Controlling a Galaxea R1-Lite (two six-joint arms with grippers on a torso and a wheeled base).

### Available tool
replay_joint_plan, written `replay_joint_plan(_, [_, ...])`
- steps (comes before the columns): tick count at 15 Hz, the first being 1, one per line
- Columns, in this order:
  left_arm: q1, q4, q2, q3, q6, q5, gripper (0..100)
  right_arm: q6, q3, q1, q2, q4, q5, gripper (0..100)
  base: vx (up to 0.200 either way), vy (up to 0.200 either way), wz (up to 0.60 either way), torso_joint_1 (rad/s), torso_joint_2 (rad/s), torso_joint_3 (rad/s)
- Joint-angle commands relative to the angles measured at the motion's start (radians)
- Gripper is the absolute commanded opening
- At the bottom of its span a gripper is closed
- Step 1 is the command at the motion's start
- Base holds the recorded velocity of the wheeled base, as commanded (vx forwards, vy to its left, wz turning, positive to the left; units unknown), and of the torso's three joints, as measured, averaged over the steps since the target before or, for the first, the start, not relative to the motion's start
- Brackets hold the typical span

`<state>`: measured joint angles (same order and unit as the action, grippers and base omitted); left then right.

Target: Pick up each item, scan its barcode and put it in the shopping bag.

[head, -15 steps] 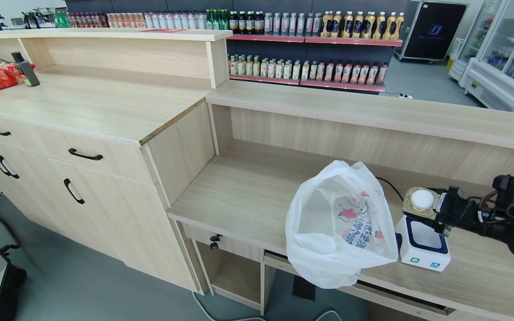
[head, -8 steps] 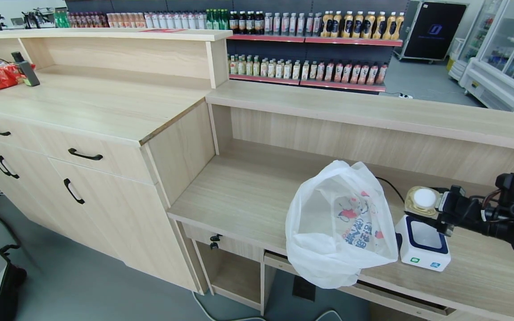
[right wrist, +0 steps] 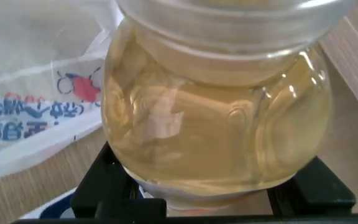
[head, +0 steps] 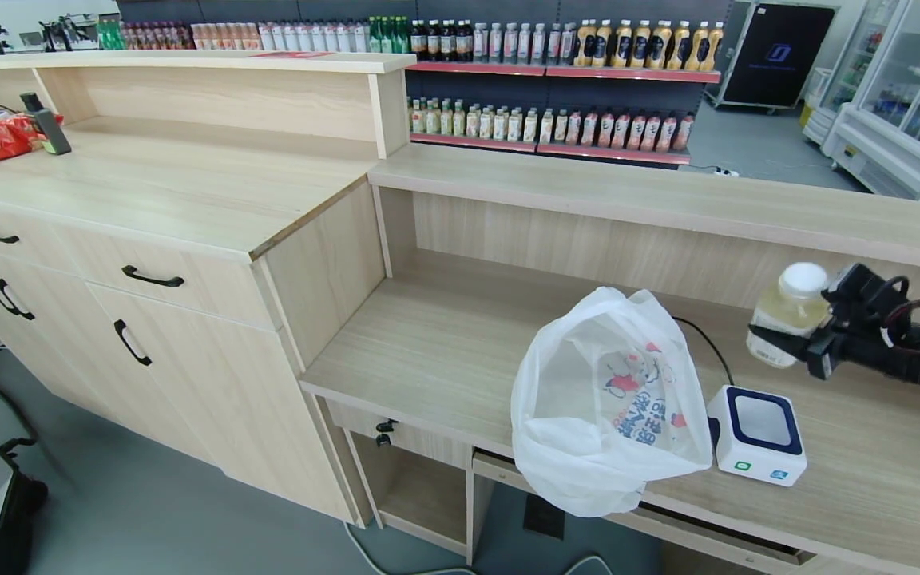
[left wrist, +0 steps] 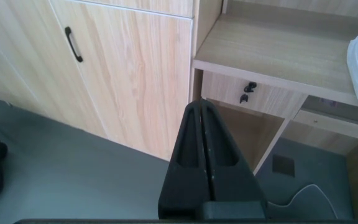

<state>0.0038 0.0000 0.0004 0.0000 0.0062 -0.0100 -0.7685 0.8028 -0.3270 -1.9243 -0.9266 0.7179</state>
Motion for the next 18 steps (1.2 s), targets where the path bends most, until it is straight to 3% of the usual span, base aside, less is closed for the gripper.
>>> replay_joint_plan(1, [0.001, 0.000, 0.000, 0.000, 0.000, -0.001, 0, 0.235, 0.010, 0.003, 0.122, 0.012, -0.183, 0, 0.000, 0.000, 0.00, 0.000, 0.00, 0.000])
replay_joint_plan(2, [0.001, 0.000, 0.000, 0.000, 0.000, -0.001, 0, 0.281, 0.007, 0.014, 0.137, 0.045, -0.273, 0, 0.000, 0.000, 0.00, 0.000, 0.00, 0.000])
replay_joint_plan(3, [0.001, 0.000, 0.000, 0.000, 0.000, -0.001, 0, 0.321, 0.007, 0.048, 0.162, 0.109, -0.437, 0, 0.000, 0.000, 0.00, 0.000, 0.00, 0.000])
replay_joint_plan(4, [0.001, 0.000, 0.000, 0.000, 0.000, -0.001, 0, 0.360, -0.004, 0.066, 0.174, 0.115, -0.494, 0, 0.000, 0.000, 0.00, 0.000, 0.00, 0.000])
replay_joint_plan(6, [0.001, 0.000, 0.000, 0.000, 0.000, -0.001, 0, 0.403, -0.076, 0.103, 0.217, 0.112, -0.534, 0, 0.000, 0.000, 0.00, 0.000, 0.00, 0.000])
replay_joint_plan(12, [0.001, 0.000, 0.000, 0.000, 0.000, -0.001, 0, 0.368, -0.135, 0.192, 0.261, 0.071, -0.555, 0, 0.000, 0.000, 0.10, 0.000, 0.00, 0.000])
replay_joint_plan(16, [0.001, 0.000, 0.000, 0.000, 0.000, -0.001, 0, 0.390, -0.073, 0.330, 0.163, -0.066, -0.699, 0, 0.000, 0.000, 0.60, -0.004, 0.00, 0.004])
replay_joint_plan(18, [0.001, 0.000, 0.000, 0.000, 0.000, -0.001, 0, 0.419, -0.020, 0.373, 0.111, -0.055, -0.698, 0, 0.000, 0.000, 0.30, 0.001, 0.00, 0.001])
